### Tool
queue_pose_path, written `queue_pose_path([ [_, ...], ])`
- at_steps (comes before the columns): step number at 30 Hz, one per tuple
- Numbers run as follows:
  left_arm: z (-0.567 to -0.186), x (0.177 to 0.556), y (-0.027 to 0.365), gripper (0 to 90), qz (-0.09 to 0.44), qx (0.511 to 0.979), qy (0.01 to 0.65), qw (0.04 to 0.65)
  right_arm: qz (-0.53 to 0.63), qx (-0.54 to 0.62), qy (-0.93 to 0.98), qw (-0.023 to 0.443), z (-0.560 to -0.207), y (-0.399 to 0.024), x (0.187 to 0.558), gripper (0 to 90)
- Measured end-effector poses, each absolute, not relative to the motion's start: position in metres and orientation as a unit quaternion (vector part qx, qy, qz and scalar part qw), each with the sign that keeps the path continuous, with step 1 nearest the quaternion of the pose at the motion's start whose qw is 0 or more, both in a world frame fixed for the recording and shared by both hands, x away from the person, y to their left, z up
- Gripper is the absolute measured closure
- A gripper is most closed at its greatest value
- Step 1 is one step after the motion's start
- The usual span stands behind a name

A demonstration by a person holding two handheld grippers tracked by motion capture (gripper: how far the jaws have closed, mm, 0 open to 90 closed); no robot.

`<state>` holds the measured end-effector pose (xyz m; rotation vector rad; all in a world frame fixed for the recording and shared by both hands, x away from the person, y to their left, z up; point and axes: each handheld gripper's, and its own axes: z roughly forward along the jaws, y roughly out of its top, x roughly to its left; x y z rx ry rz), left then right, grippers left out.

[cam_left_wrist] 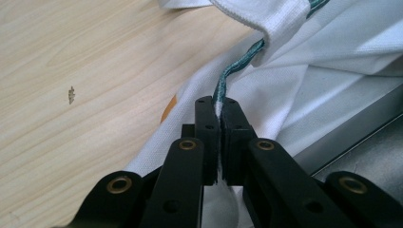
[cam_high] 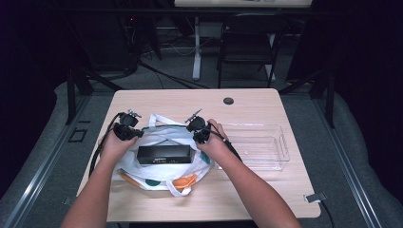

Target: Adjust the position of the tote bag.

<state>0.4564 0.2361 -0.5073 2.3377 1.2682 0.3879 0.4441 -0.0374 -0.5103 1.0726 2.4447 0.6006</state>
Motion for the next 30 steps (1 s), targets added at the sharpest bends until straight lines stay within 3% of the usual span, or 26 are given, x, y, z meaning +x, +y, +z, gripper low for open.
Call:
queue_pose_path([
  [30,-0.525,0.467,0.234,87.8,0.116,0.853,0.466,0.206,0.199,0.386,0.879,0.194,-0.520,-0.035,0.448,80.9],
])
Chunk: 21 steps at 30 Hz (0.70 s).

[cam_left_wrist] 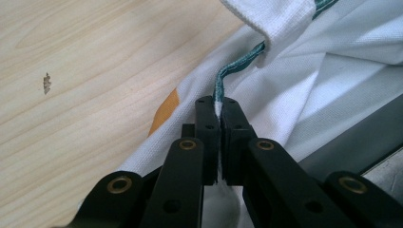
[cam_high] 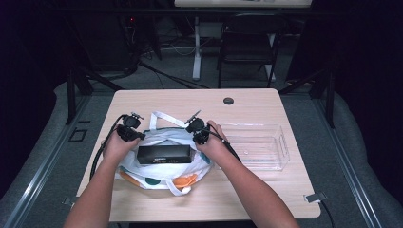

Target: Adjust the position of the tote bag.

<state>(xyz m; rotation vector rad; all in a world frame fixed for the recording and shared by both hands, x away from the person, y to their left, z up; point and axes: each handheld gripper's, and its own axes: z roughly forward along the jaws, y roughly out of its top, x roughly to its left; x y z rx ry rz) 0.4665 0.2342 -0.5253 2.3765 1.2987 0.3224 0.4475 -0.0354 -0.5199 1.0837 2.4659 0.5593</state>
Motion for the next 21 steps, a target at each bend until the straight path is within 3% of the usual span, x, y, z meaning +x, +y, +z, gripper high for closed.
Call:
queue_pose_path([
  [16,-0.522,0.465,0.232,86.9,0.119,0.853,0.466,0.201,0.210,0.397,0.875,0.183,-0.518,-0.038,0.449,80.3],
  [21,-0.510,0.460,0.235,74.7,0.128,0.847,0.468,0.216,0.205,0.396,0.876,0.181,-0.517,-0.039,0.449,80.3],
])
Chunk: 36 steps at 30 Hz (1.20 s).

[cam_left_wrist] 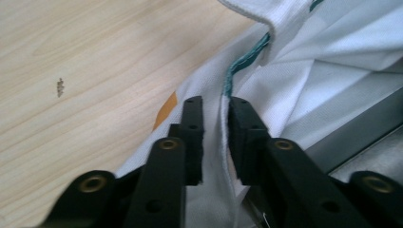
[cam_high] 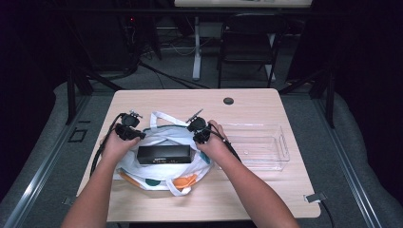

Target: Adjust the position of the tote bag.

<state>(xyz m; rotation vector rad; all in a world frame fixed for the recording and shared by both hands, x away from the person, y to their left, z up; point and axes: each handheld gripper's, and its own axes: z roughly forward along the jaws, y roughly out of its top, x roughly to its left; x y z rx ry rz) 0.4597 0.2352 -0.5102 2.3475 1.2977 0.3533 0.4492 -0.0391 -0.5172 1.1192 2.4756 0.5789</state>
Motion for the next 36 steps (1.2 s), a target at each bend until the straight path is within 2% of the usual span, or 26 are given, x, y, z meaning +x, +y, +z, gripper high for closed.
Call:
queue_pose_path([
  [7,-0.494,0.450,0.244,59.2,0.142,0.837,0.469,0.242,0.211,0.401,0.873,0.180,-0.520,-0.039,0.449,80.2],
  [18,-0.474,0.424,0.261,53.8,0.164,0.841,0.459,0.237,0.209,0.402,0.873,0.179,-0.519,-0.040,0.449,80.2],
  [22,-0.471,0.417,0.264,48.8,0.172,0.847,0.447,0.232,0.213,0.405,0.871,0.179,-0.520,-0.040,0.449,80.2],
  [32,-0.481,0.417,0.263,48.5,0.186,0.864,0.425,0.198,0.217,0.406,0.870,0.178,-0.521,-0.040,0.449,80.1],
  [36,-0.486,0.420,0.260,54.0,0.188,0.867,0.420,0.192,0.218,0.406,0.869,0.178,-0.521,-0.040,0.449,80.1],
])
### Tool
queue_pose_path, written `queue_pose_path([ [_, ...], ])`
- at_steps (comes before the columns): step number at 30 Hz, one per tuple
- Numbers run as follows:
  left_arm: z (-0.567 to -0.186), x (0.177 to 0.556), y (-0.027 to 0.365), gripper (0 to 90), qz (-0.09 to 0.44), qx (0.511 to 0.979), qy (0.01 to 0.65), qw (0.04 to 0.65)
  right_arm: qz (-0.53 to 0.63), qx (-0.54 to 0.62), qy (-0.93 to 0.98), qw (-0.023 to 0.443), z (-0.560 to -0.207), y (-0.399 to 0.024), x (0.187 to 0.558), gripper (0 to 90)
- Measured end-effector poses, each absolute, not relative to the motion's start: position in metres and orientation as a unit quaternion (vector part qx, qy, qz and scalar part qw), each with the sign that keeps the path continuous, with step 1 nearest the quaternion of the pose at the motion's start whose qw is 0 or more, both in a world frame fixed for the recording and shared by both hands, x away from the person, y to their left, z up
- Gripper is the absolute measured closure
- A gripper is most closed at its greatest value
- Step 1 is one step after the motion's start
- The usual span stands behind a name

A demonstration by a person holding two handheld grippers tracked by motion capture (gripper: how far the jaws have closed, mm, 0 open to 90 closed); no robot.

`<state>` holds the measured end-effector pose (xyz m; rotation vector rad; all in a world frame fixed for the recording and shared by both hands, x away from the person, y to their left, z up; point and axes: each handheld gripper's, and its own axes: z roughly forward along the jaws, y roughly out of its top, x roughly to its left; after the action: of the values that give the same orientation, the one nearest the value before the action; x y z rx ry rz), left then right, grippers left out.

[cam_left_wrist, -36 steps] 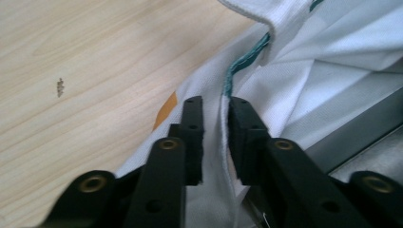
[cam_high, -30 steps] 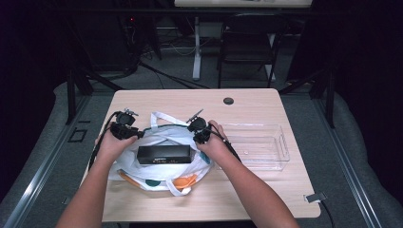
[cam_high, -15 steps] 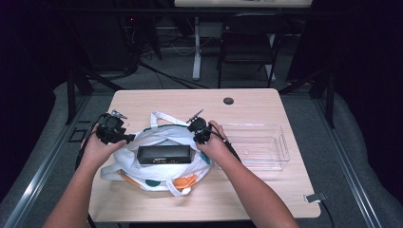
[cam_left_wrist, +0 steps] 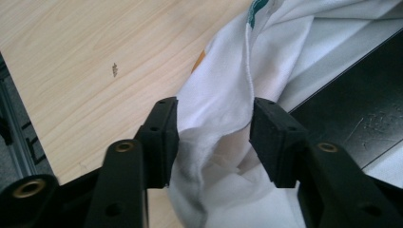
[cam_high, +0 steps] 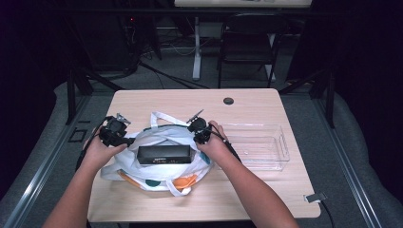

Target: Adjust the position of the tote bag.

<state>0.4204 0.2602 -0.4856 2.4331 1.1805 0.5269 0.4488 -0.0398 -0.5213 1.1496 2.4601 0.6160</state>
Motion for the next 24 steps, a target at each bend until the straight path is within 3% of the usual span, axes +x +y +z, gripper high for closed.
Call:
queue_pose_path([
  [13,-0.495,0.430,0.259,76.4,0.192,0.860,0.430,0.199,0.212,0.402,0.873,0.178,-0.521,-0.040,0.449,80.1],
  [24,-0.507,0.439,0.259,80.7,0.183,0.856,0.443,0.193,0.207,0.399,0.875,0.179,-0.520,-0.041,0.449,80.1],
])
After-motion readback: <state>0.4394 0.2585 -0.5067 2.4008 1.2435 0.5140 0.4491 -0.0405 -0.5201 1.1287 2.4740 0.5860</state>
